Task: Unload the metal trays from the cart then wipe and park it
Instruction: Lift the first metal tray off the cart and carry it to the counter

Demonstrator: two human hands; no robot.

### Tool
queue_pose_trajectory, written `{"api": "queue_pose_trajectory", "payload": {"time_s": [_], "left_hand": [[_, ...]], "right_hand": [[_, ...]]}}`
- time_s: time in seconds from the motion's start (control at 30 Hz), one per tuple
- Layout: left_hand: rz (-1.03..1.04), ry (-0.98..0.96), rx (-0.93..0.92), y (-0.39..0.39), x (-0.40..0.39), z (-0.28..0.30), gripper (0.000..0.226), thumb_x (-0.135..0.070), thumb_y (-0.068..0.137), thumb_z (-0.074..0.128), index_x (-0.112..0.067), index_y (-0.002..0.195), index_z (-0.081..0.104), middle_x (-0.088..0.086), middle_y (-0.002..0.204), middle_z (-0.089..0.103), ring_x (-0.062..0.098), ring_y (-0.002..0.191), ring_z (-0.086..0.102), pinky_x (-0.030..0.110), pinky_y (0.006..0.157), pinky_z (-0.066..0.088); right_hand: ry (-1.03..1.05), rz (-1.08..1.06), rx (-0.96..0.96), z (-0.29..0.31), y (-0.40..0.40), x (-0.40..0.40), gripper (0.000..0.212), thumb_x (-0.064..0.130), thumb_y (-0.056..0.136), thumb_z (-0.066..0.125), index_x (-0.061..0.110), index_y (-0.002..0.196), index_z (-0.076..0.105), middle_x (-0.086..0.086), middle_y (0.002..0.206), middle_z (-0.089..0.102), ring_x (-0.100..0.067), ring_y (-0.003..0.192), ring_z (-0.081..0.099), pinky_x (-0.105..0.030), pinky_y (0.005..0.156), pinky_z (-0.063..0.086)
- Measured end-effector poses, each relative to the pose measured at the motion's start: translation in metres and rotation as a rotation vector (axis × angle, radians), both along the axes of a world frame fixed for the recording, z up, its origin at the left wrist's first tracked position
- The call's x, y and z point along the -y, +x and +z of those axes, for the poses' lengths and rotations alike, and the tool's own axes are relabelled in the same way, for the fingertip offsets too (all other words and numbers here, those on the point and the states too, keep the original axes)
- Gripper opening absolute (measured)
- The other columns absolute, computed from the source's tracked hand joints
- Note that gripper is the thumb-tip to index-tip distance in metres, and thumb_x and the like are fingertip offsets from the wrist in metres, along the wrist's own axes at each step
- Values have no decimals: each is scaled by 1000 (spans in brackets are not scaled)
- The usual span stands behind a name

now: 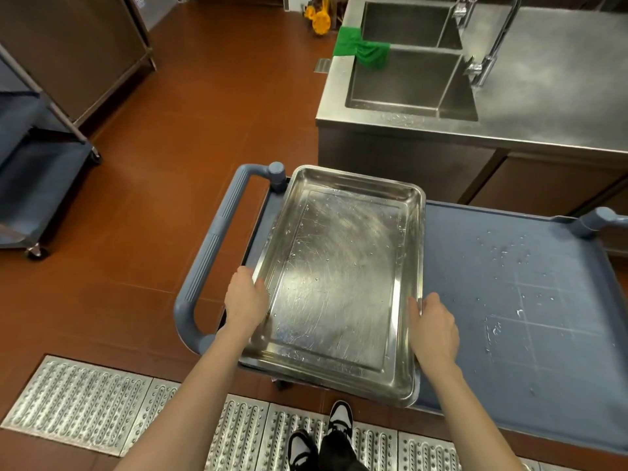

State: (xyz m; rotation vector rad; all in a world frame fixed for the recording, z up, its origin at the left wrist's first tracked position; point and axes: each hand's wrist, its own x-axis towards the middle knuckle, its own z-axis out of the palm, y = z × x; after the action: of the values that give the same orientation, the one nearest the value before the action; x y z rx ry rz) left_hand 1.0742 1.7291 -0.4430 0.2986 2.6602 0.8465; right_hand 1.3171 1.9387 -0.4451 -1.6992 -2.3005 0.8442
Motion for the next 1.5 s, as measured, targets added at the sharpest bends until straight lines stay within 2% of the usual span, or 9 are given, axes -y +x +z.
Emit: {"api": "queue_pose_trajectory", "payload": {"time_s": [0.13,0.33,0.5,0.73,0.83,0.93,1.03,1.27,1.5], "left_hand": [[28,121,-20,3,8,-3,9,-17,109,52,-9,111,55,11,101,64,30,89,62,42,72,49],[27,212,-44,3,14,-2,8,-17,109,53,-10,107,56,0,90,57,18,77,50,35,70,40],[39,263,-54,-3,19,7,9,-19,108,55,-11,103,58,5,86,61,18,69,52,41,65,47],[105,298,-13,1,26,22,12,-28,105,62,-16,103,60,3,85,68,16,62,60,35,55,49],[198,353,43,4,30,35,21,-40,98,69,-21,97,60,-5,69,68,4,41,54,19,38,38],[229,435,91,4,32,46,25,-42,89,67,-18,94,61,-15,50,58,3,35,44,23,37,36],[221,465,96,6,29,59,30,-46,84,63,-18,93,62,-17,49,52,2,41,42,33,50,39],[91,495,65,23,2,88,19,-42,94,65,-23,95,64,-3,90,68,17,81,62,33,66,47],[-31,531,81,74,-42,106,15,-39,96,65,-25,96,62,0,94,67,20,89,65,32,69,49]], "right_hand": [[-11,-33,-51,-1,0,3,38,30,111,51,12,79,41,-7,75,53,-16,61,42,-33,51,26],[-17,-63,-127,1,0,7,42,30,112,49,17,75,35,-4,69,47,-17,57,37,-33,50,27],[-73,-118,-239,10,-2,12,41,34,111,49,17,76,35,-1,65,43,-19,57,36,-36,54,32],[-100,-105,-368,39,-8,20,36,38,109,43,16,80,40,1,72,42,-18,65,37,-38,58,33],[-164,-38,-388,51,-3,21,34,45,107,40,17,91,48,4,75,47,-16,67,42,-37,62,38],[-170,-18,-344,58,-1,25,34,48,108,36,19,92,46,4,75,48,-16,67,43,-36,60,38],[-97,-80,-335,64,3,24,39,41,109,39,15,80,41,0,73,45,-19,68,38,-38,59,34],[-28,-164,-400,82,39,21,48,44,110,43,17,71,34,3,63,36,-14,60,32,-33,55,29],[58,-266,-439,108,109,13,51,45,111,43,18,68,35,8,59,38,-6,52,33,-30,54,29]]}}
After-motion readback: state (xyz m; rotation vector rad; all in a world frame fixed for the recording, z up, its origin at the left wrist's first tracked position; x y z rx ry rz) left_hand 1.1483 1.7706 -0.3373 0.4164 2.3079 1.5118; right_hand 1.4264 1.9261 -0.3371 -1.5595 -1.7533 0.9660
